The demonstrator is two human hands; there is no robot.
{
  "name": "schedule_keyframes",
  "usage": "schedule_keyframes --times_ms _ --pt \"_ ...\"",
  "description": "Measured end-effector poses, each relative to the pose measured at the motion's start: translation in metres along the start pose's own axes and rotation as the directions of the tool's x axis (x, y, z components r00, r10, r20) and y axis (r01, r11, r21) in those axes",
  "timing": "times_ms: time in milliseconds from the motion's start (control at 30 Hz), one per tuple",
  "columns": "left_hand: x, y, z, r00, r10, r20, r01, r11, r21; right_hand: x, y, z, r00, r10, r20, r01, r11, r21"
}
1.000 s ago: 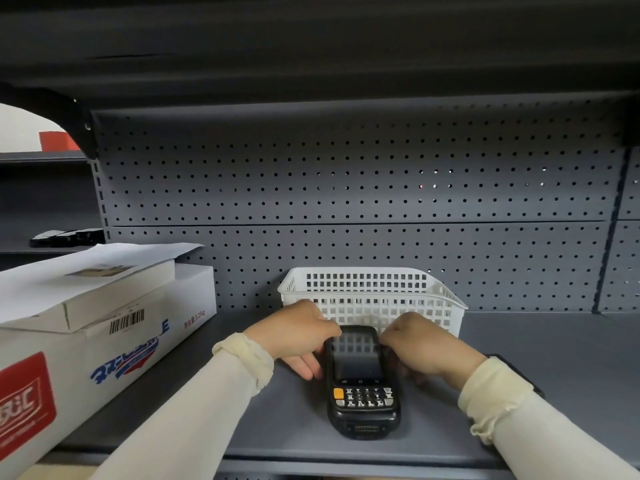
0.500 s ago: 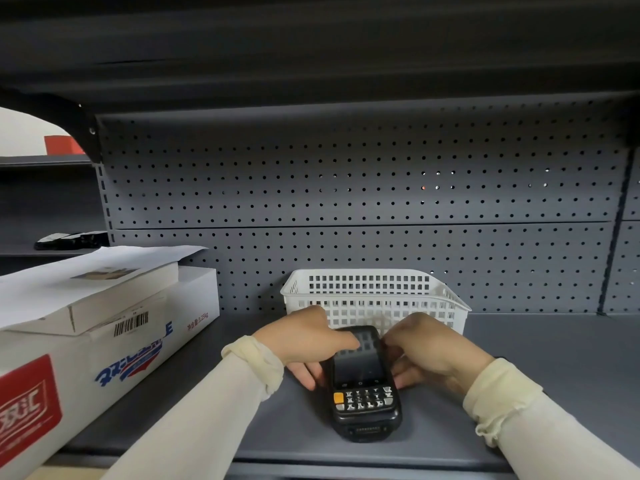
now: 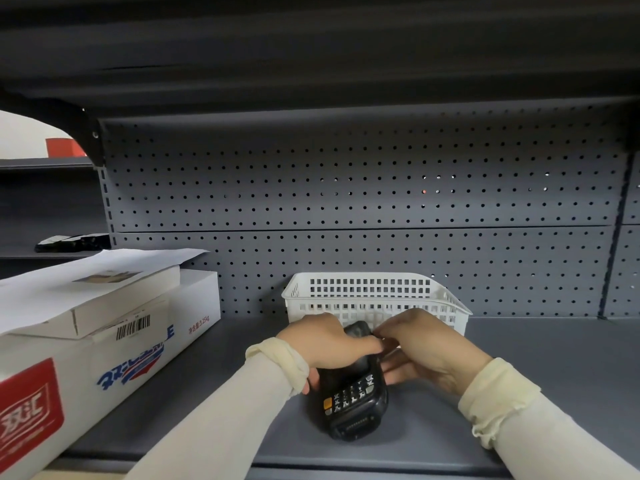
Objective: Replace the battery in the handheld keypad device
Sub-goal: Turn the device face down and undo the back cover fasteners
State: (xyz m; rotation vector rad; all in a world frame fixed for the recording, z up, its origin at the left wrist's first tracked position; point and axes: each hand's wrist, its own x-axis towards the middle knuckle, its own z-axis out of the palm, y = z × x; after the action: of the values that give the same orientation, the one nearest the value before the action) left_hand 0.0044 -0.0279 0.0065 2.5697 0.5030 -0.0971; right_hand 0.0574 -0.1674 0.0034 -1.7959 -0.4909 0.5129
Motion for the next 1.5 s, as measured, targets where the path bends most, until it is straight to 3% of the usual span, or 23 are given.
schedule_keyframes --times_ms 333,600,933,1133,1500 --pt "0.001 0.005 -0.004 1.0 -0.001 0.008 0.001 1.0 0.03 -0.002 -0.006 0.001 1.0 -0.01 0.022 0.009 0.999 0.042" --pt "0.0 -0.005 -0.013 0.994 -0.031 0.103 0.056 0.967 -0.247 0.003 -0.005 0.005 0.999 0.025 0.021 -0.028 0.988 0.152" --pt "-0.008 -0.021 -0.017 0.992 0.049 0.116 0.012 0.88 -0.475 0.003 0.005 0.025 0.995 0.083 0.06 -0.09 0.989 0.119" --pt "-0.012 -0.026 -0.011 0.976 0.174 0.129 -0.059 0.785 -0.617 0.001 0.006 0.03 0.994 0.037 0.103 -0.053 0.986 0.16" --pt "-0.022 -0.022 -0.001 0.933 0.316 0.172 -0.02 0.523 -0.852 0.0 0.008 0.018 0.994 0.038 0.1 -0.05 0.99 0.129"
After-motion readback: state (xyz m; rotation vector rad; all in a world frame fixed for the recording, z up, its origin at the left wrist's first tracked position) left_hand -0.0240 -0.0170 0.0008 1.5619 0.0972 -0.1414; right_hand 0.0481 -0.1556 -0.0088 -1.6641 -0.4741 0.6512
